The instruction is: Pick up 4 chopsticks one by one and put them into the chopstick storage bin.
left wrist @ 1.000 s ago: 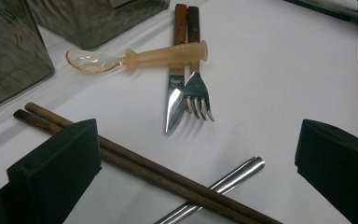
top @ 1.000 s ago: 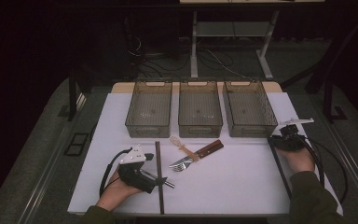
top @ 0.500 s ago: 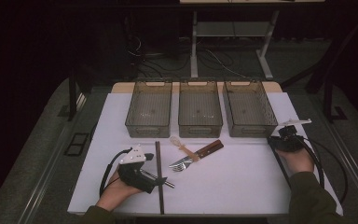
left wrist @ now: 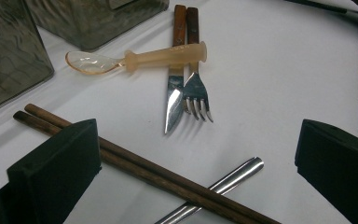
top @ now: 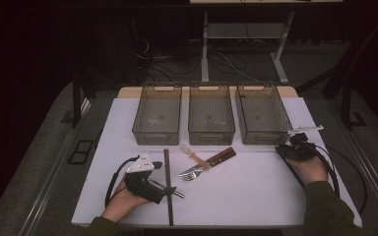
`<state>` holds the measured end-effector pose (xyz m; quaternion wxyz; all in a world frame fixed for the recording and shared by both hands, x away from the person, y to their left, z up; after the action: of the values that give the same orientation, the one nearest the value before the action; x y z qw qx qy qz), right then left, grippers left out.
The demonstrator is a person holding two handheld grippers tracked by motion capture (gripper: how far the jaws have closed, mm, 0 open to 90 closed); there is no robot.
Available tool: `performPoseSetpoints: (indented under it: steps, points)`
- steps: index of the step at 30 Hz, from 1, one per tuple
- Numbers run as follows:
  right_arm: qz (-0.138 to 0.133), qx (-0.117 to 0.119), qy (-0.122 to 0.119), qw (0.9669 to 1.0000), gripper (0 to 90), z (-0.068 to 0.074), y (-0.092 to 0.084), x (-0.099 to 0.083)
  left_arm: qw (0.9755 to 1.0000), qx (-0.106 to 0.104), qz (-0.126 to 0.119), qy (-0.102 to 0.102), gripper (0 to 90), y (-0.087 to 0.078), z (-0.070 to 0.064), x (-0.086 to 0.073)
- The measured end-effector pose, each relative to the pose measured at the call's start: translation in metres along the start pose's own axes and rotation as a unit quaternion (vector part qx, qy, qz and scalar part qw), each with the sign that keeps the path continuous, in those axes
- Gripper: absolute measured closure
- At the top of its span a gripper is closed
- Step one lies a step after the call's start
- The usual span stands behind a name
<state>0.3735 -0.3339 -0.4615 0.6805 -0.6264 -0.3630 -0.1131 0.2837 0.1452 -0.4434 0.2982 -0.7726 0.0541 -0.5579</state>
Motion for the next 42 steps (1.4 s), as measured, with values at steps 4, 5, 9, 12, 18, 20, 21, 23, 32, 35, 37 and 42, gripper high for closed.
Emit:
performPoseSetpoints:
  steps: [4,5,9,12,18,20,21,23,32,35,37,42]
  points:
    - [0.002,0.010,-0.011,0.9999,77.0,0.007,0.000,0.002,1.0000,0.000,0.000,0.000,0.0,0.000,0.000,0.000]
    - [0.001,0.013,-0.014,0.9998,77.0,0.009,0.000,0.002,1.0000,0.000,0.000,0.000,0.0,0.000,0.000,0.000]
    - [0.002,0.023,-0.030,0.9993,77.3,0.016,0.001,0.004,1.0000,0.000,0.000,0.000,0.0,0.000,0.000,0.000]
    - [0.002,0.030,-0.044,0.9985,77.3,0.022,0.001,0.006,1.0000,0.000,0.000,0.001,0.0,0.000,0.000,0.000]
    - [0.000,0.045,-0.075,0.9962,77.4,0.036,0.003,0.009,1.0000,0.000,0.000,0.001,0.0,0.000,0.000,0.000]
    - [0.000,0.054,-0.087,0.9947,77.5,0.045,0.003,0.011,1.0000,0.000,0.000,0.001,0.0,0.000,0.000,0.000]
    - [0.001,0.055,-0.093,0.9941,77.4,0.048,0.003,0.011,1.0000,0.000,0.000,0.001,0.0,0.000,0.000,0.000]
    - [0.000,0.059,-0.097,0.9936,77.5,0.050,0.003,0.012,1.0000,-0.001,0.000,0.001,0.0,0.000,0.000,0.000]
    - [-0.002,0.088,-0.136,0.9868,77.5,0.075,0.004,0.015,1.0000,-0.001,0.000,0.001,0.0,0.000,0.000,0.000]
    - [-0.004,0.093,-0.146,0.9849,77.5,0.083,0.004,0.017,1.0000,-0.002,0.000,0.001,0.0,0.000,-0.001,0.000]
    - [-0.003,0.097,-0.147,0.9843,77.5,0.086,0.005,0.017,1.0000,-0.002,0.000,0.001,0.0,0.000,-0.001,0.000]
    - [-0.009,0.098,-0.142,0.9849,72.7,0.086,0.004,0.018,1.0000,-0.003,0.001,0.001,0.0,0.000,0.000,0.000]
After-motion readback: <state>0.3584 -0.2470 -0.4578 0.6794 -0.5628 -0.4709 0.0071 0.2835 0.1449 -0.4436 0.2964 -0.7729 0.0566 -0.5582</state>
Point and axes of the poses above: each handheld gripper's, and its own axes: y roughly forward along the jaws, x roughly out of its top, z roughly to its left, the point moved 2 cm from there along y, roughly forward along the jaws, and after that the axes turned 7 degrees about -x, right-handed, at the moved point
